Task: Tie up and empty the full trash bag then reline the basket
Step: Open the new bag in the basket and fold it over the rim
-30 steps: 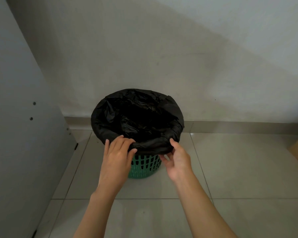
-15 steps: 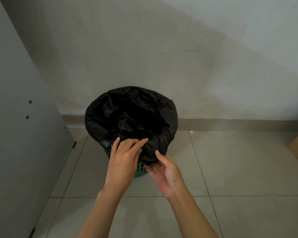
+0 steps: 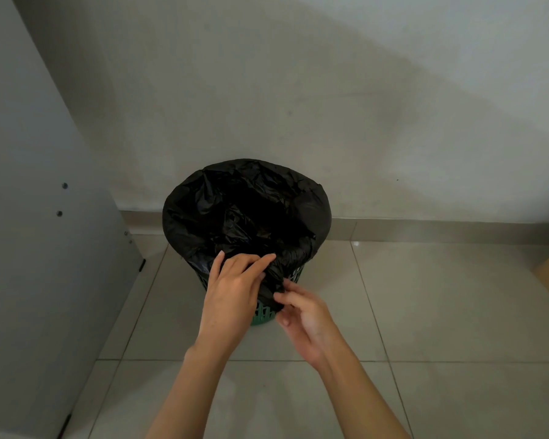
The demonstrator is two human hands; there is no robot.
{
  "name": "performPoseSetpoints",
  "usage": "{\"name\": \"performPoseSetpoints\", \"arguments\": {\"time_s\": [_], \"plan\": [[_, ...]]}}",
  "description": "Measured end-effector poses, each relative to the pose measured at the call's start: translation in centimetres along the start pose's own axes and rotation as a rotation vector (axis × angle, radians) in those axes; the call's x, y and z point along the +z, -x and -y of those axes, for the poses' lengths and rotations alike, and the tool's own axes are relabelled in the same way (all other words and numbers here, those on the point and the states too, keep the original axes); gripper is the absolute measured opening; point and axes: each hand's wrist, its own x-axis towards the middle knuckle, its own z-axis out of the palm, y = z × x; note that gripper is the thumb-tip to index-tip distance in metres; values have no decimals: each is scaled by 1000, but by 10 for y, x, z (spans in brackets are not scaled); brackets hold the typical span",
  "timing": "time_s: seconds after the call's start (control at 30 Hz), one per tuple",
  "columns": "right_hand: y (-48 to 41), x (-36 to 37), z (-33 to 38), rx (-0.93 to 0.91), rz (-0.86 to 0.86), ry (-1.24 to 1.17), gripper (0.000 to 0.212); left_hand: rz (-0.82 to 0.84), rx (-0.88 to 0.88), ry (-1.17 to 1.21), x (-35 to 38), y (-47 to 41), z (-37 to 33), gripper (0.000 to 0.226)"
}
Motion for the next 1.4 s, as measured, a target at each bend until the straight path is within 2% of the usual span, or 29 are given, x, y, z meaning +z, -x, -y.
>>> {"name": "performPoseSetpoints", "arguments": {"time_s": [0.03, 0.1, 0.17, 0.2, 0.33, 0.43, 0.5, 0.6, 0.77, 1.0, 1.1, 1.27, 1.4], "plan": [[2, 0, 1, -2, 44, 57, 47, 3, -6, 1, 0, 0, 0, 41], [5, 0, 1, -28, 45, 349, 57, 7, -13, 2, 0, -1, 1, 36], [5, 1, -2, -98, -27, 656, 56, 9, -15, -1, 1, -2, 0, 39], [3, 2, -4, -142, -53, 721, 52, 8, -13, 0, 1, -2, 0, 40], [-2, 1, -8, -293, -130, 732, 30, 5, -11, 11, -1, -1, -1, 40], [-2, -2, -11, -473, -250, 893, 15, 5, -13, 13, -1, 0, -1, 40], [-3, -4, -13, -562, -286, 913, 10, -8, -8, 16, -1, 0, -1, 39], [0, -4, -14, -590, -298, 879, 18, -14, -6, 21, 0, 0, 0, 38], [2, -2, -4, -523, -251, 785, 24, -22, 2, 17, 0, 2, 0, 37], [-2, 6, 5, -71, -229, -69, 11, -19, 8, 46, 0, 4, -1, 38], [-5, 9, 10, 63, -179, -256, 10, -8, 10, 130, 0, 5, 2, 38], [-7, 17, 11, 159, -231, -353, 8, 32, 61, 181, -1, 6, 6, 51], [-3, 14, 11, 176, -203, -297, 8, 11, 73, 183, 2, 7, 8, 52]]}}
